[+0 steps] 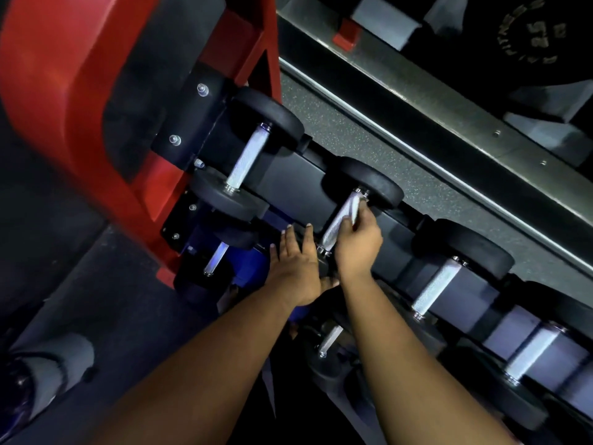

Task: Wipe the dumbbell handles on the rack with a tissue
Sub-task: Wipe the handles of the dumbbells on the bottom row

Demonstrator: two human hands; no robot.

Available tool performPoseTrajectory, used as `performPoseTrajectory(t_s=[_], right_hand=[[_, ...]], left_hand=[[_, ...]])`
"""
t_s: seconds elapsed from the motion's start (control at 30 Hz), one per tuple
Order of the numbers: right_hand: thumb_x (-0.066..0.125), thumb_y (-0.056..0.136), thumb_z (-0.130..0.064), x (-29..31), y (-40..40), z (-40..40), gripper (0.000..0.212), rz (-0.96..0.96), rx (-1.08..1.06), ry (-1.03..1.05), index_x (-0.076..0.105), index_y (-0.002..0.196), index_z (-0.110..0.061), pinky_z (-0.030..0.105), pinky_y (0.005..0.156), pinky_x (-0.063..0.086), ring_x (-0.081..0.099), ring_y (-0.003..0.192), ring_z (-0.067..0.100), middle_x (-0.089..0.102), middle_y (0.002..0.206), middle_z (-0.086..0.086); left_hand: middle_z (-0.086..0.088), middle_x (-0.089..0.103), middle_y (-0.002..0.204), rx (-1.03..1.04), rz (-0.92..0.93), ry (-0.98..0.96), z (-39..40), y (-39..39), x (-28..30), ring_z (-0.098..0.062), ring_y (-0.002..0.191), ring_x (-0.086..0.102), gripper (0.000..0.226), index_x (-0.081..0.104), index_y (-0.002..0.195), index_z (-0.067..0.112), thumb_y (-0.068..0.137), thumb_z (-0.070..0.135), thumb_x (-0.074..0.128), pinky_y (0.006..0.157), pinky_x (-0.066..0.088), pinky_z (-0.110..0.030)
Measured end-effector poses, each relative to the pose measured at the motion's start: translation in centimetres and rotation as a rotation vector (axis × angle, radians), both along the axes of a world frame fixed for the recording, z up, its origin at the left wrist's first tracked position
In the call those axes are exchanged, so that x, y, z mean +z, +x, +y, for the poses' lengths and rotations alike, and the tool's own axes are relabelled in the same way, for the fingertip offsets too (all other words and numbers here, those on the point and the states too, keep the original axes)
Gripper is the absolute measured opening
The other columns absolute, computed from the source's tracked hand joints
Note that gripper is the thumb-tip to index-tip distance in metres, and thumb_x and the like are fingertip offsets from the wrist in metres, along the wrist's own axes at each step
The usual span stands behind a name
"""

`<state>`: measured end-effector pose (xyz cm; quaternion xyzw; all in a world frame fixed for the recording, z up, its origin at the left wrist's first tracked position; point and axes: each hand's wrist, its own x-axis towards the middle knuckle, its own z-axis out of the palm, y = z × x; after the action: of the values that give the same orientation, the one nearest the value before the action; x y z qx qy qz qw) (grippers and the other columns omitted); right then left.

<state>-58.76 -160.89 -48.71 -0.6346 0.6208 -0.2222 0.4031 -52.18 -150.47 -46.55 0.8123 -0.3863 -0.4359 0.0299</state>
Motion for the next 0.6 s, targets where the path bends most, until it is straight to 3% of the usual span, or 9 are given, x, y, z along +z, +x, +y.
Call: performPoseTrajectory(t_s=[0.07, 0.13, 0.23, 0.33, 0.47, 0.53, 0.6], right_hand=[[0.055, 0.092, -0.005, 0.6, -0.5, 0.1, 0.052, 0.204, 0.188, -0.113, 0.053, 0.143, -0.013, 0.031, 0.089, 0.047, 0.063, 0.111, 0.033, 0.064, 0.132, 0.015], [0.050, 0.094, -0.004, 0.4, -2.5, 0.4, 0.053, 0.305, 0.482, -0.154, 0.048, 0.147, -0.014, 0.036, 0.098, 0.047, 0.054, 0.129, 0.032, 0.046, 0.152, 0.012], [0.043, 0.094, -0.005, -0.5, -5.3, -0.7, 0.061, 0.563, 0.934, -0.365, 0.034, 0.154, -0.012, 0.047, 0.119, 0.029, 0.021, 0.151, 0.029, 0.022, 0.164, 0.008], [0.032, 0.095, -0.011, -0.2, -4.7, -3.6, 0.068, 0.832, 1.119, -0.547, 0.012, 0.160, -0.013, 0.051, 0.122, 0.015, 0.005, 0.154, 0.026, 0.005, 0.167, 0.006], [0.018, 0.096, -0.017, -0.7, -4.3, -3.1, 0.062, 0.947, 1.255, -0.684, 0.023, 0.157, -0.007, 0.054, 0.122, 0.015, 0.012, 0.153, 0.030, 0.018, 0.165, 0.014], [0.028, 0.093, -0.022, -1.2, -5.1, -2.9, 0.061, 0.812, 1.485, -0.711, 0.038, 0.152, -0.011, 0.053, 0.123, 0.013, 0.025, 0.150, 0.027, 0.034, 0.160, 0.010], [0.029, 0.093, -0.023, -0.8, -6.0, -4.4, 0.061, 0.710, 1.637, -0.717, 0.038, 0.152, -0.015, 0.052, 0.123, 0.009, 0.028, 0.149, 0.021, 0.035, 0.160, 0.004]], left_hand=[[-0.025, -0.020, 0.163, -0.002, -0.001, 0.005, 0.0, 0.1, 0.2, -0.038, 0.154, -0.013, 0.125, -0.021, 0.157, 0.015, 0.083, 0.067, 0.066, 0.123, -0.003, -0.056], [-0.025, -0.021, 0.163, 0.008, 0.000, 0.004, 0.1, 0.0, 0.0, -0.038, 0.154, -0.013, 0.126, -0.020, 0.157, 0.016, 0.082, 0.067, 0.067, 0.123, -0.003, -0.056], [-0.025, -0.021, 0.163, 0.006, -0.004, 0.002, 0.1, -0.1, -0.2, -0.037, 0.154, -0.013, 0.127, -0.020, 0.157, 0.017, 0.081, 0.069, 0.067, 0.124, -0.003, -0.056], [-0.024, -0.020, 0.164, 0.003, -0.018, -0.006, 0.1, -0.1, -0.2, -0.037, 0.154, -0.013, 0.126, -0.019, 0.157, 0.018, 0.081, 0.070, 0.066, 0.124, -0.002, -0.056], [-0.024, -0.019, 0.164, 0.001, -0.021, -0.004, 0.0, -0.1, -0.2, -0.036, 0.154, -0.013, 0.126, -0.020, 0.157, 0.017, 0.081, 0.070, 0.066, 0.124, -0.001, -0.056], [-0.023, -0.020, 0.164, 0.004, -0.012, -0.005, 0.0, -0.1, -0.2, -0.035, 0.154, -0.014, 0.126, -0.020, 0.157, 0.017, 0.082, 0.069, 0.066, 0.124, -0.002, -0.056], [-0.022, -0.020, 0.164, 0.014, -0.015, -0.012, 0.1, -0.1, -0.3, -0.035, 0.154, -0.014, 0.125, -0.020, 0.157, 0.018, 0.082, 0.068, 0.067, 0.124, -0.002, -0.056]])
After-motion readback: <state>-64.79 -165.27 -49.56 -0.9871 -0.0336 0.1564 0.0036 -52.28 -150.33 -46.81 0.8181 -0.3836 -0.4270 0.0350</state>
